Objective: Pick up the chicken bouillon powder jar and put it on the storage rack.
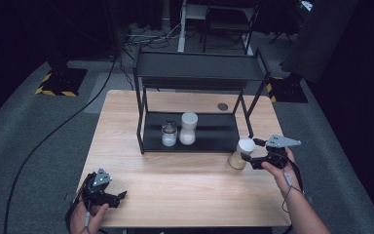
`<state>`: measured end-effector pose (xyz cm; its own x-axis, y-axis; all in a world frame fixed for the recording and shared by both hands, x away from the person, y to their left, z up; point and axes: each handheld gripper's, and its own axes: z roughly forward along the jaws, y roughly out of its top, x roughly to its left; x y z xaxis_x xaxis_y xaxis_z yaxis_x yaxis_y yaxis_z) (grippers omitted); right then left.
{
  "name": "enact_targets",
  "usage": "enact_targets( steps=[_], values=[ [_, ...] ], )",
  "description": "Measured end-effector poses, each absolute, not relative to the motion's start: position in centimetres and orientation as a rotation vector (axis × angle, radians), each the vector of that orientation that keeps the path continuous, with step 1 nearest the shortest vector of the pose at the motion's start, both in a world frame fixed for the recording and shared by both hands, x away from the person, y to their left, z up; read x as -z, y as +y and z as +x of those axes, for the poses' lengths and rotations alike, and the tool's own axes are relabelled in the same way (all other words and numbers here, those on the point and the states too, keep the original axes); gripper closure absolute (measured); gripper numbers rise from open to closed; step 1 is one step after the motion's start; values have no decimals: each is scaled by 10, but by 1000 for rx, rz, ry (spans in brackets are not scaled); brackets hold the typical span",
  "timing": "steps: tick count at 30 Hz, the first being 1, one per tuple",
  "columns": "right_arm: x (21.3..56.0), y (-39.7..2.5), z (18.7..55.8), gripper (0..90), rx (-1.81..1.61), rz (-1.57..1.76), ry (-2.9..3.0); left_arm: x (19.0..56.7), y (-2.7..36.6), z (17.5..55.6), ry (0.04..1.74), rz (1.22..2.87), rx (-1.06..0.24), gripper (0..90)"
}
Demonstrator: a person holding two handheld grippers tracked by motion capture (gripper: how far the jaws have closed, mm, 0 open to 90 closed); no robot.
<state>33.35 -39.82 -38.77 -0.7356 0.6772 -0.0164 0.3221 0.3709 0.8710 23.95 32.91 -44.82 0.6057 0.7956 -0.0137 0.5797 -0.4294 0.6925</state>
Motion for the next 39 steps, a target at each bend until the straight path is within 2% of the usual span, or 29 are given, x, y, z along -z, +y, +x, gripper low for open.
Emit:
enact_targets(
  steps=[20, 25, 39],
  values=[
    [397, -384, 348, 244, -1305, 856, 2296, 448, 329, 240, 1079, 2164, -417, 2],
    [400, -380, 348, 330, -1282, 868, 2279, 448, 329, 240, 1079, 2164, -417, 2],
    [389, -379, 348, 338, -1274, 876, 2311, 448, 329, 240, 1079, 2164, -417, 2]
  ],
)
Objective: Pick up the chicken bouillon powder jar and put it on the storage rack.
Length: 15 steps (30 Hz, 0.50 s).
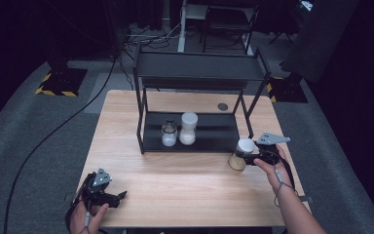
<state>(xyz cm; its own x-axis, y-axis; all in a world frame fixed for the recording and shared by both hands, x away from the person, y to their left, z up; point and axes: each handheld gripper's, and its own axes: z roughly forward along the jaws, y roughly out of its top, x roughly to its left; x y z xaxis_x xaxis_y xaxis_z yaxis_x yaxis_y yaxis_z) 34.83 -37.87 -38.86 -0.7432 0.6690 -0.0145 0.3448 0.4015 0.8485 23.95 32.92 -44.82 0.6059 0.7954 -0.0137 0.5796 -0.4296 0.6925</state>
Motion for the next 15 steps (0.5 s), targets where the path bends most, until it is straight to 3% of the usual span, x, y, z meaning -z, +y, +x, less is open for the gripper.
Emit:
enact_targets(
  steps=[15],
  values=[
    [348, -379, 340, 338, -1314, 834, 2304, 448, 329, 240, 1080, 2164, -417, 2]
  ],
)
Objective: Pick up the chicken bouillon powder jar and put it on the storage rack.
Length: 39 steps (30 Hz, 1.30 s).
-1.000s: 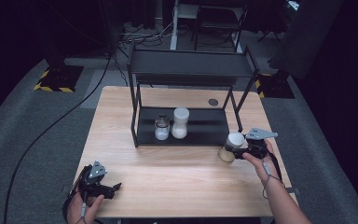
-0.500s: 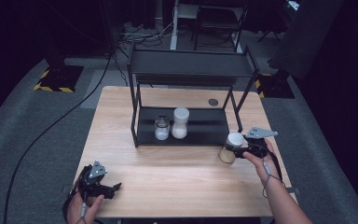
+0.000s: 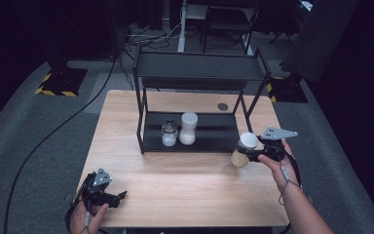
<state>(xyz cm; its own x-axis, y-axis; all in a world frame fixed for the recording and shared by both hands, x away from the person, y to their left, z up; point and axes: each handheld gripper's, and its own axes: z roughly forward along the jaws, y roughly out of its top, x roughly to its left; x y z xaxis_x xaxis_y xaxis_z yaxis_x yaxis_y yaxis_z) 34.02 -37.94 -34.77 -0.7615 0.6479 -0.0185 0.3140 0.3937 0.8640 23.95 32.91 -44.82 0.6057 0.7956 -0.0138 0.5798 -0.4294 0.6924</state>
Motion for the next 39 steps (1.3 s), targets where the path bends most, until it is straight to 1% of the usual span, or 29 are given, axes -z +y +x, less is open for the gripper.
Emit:
enact_targets(
  steps=[18, 27, 34, 39],
  values=[
    [291, -381, 338, 338, -1303, 790, 2292, 448, 329, 240, 1083, 2163, -418, 2],
    [265, -373, 345, 338, -1310, 764, 2301, 448, 328, 239, 1090, 2160, -423, 2],
    [252, -363, 351, 338, -1313, 743, 2302, 448, 328, 239, 1090, 2160, -423, 2],
    [250, -357, 356, 338, -1334, 744, 2294, 448, 328, 239, 1091, 2160, -423, 2]
  ],
)
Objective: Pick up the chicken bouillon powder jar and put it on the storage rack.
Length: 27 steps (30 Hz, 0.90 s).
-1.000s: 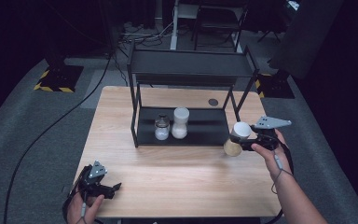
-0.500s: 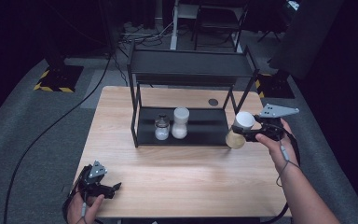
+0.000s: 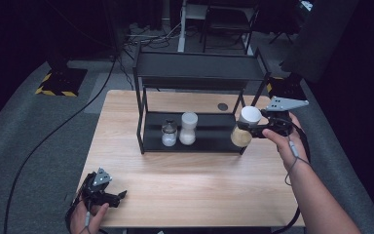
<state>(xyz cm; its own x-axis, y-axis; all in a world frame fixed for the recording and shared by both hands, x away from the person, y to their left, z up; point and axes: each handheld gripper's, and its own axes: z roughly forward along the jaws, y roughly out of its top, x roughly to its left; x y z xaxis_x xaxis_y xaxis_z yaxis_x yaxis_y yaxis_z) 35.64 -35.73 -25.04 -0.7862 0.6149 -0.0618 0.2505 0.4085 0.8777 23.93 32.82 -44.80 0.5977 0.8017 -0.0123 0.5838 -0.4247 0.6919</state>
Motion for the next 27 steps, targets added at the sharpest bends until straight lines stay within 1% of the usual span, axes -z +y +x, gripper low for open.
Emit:
enact_targets(
  steps=[8, 27],
  values=[
    [254, -346, 372, 337, -1324, 749, 2292, 448, 328, 239, 1092, 2159, -424, 2],
    [284, -320, 411, 337, -1297, 776, 2298, 448, 328, 239, 1092, 2159, -424, 2]
  ],
)
